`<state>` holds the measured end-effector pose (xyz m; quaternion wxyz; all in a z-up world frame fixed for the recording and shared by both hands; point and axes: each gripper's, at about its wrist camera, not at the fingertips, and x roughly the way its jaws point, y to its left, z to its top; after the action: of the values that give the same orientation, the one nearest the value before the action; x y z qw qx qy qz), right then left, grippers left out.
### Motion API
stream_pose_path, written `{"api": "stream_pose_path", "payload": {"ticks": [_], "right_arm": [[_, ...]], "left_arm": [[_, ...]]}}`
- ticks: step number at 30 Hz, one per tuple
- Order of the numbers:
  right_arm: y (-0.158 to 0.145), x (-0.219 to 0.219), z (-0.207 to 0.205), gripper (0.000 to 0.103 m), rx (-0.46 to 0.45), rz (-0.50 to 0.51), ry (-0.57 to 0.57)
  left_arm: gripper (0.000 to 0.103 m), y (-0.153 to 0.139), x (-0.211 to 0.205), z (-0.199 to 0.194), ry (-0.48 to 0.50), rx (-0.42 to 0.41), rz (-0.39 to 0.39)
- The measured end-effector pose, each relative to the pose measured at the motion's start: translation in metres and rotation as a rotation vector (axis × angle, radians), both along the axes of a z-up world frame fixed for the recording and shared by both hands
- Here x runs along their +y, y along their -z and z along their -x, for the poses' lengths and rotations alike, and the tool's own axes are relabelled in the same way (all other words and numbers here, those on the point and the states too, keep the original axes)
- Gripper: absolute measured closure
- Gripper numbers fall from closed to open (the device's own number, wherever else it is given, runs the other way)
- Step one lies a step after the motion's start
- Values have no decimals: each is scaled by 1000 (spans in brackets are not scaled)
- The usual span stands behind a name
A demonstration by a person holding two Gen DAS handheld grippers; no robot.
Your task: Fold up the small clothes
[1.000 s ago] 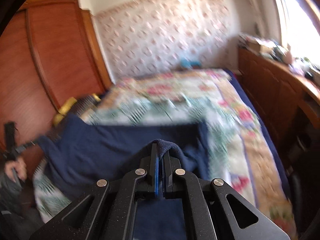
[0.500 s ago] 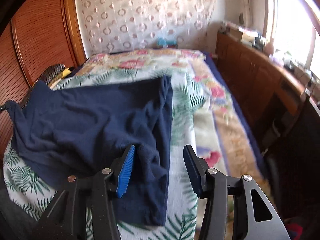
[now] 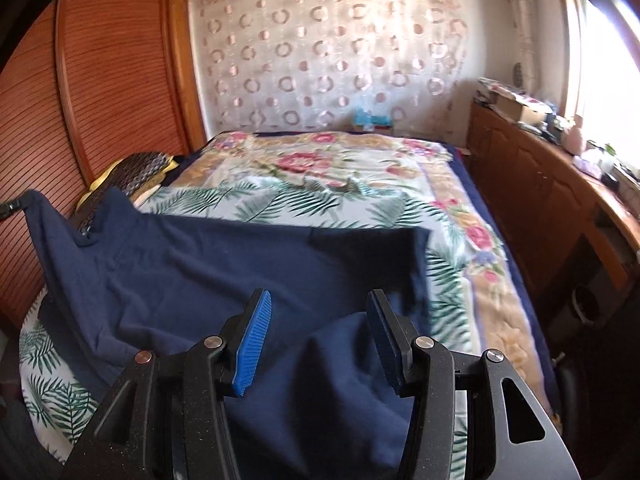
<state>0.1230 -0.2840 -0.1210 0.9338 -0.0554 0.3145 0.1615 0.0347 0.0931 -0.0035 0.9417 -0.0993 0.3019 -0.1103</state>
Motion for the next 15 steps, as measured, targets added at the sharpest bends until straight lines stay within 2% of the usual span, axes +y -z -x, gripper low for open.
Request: {"api": "stream_pose_path", "payload": {"ticks": [4,10,15], "right_arm": [[11,6,-8,51,19,11,-15],[11,13,-14,51,49,-5,-64],[8,29,1,51,74,-10,-133]], "left_arm": [[99,47,28,21,-68,117,-18],[99,84,45,32,-112,199,-15],[75,90,37,34,-113,200,-77]]}}
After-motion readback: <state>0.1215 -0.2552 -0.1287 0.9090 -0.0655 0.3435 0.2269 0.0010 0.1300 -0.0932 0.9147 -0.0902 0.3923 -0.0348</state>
